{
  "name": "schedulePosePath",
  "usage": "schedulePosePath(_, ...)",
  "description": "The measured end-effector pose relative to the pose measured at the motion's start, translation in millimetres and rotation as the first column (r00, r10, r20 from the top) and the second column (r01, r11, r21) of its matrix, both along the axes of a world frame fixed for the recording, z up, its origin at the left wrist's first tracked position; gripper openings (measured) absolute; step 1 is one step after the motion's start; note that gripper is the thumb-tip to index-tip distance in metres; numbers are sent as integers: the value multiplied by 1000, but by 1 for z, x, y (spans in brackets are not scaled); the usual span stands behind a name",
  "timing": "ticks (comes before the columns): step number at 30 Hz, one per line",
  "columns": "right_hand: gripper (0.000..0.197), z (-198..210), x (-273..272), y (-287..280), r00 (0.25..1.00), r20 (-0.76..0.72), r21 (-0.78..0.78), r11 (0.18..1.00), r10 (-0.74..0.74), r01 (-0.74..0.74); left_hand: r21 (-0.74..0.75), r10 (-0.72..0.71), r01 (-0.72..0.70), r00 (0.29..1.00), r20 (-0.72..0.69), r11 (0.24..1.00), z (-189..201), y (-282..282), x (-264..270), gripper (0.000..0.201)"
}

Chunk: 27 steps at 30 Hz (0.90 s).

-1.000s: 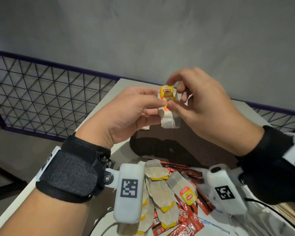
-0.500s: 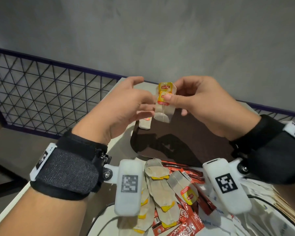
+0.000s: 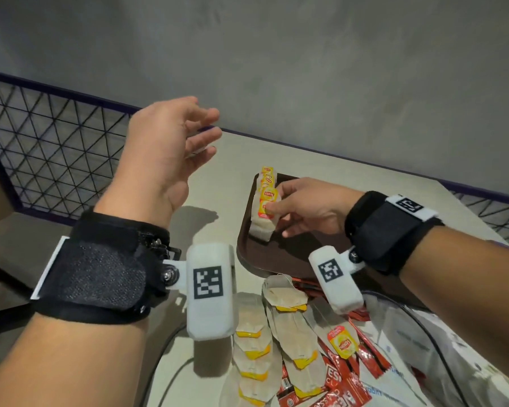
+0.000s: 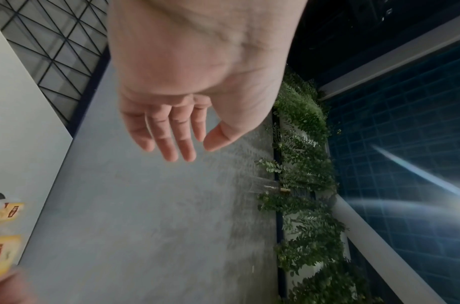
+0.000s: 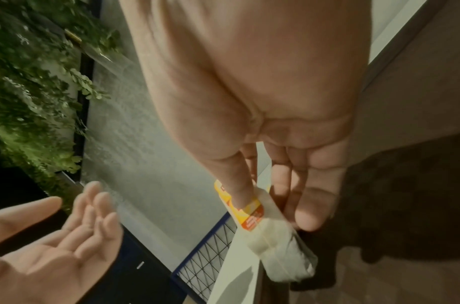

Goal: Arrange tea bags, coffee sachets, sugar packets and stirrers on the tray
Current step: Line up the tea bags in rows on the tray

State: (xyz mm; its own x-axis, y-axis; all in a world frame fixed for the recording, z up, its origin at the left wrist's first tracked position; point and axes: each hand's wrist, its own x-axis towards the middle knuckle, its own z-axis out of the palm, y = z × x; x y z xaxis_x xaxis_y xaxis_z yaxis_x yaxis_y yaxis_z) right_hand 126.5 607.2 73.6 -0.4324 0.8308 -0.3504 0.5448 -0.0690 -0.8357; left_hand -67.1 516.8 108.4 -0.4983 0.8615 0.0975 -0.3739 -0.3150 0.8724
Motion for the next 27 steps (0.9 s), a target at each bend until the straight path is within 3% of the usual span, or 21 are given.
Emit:
schedulePosePath(3,15,-8,-11,6,999,31,-14,1000,-23,24,19,75,-77,995,72,997,1,-1,-2,18)
schedulePosePath(7,6,-15,-17,7,994,60,-21,996,-88,89,26,106,-111,983,150,993,2,-2,-6,20)
schedulePosePath(13,22,-17,-18,-1,988,66,19,990,-140,139,12,112,-117,976,186,993,1,0,-12,22)
schedulePosePath(19,62,-21,-21,-1,988,79,79,989,-131,125,11,106,-110,980,170,994,1,0,-9,22)
schedulePosePath(24,57,-16,-20,-2,990,82,90,990,-116,109,8,99,-101,984,148,995,1,-1,-6,22)
schedulePosePath(27,71,-6,-12,-6,985,162,151,988,-59,34,6,71,-72,990,120,997,0,-2,-6,21)
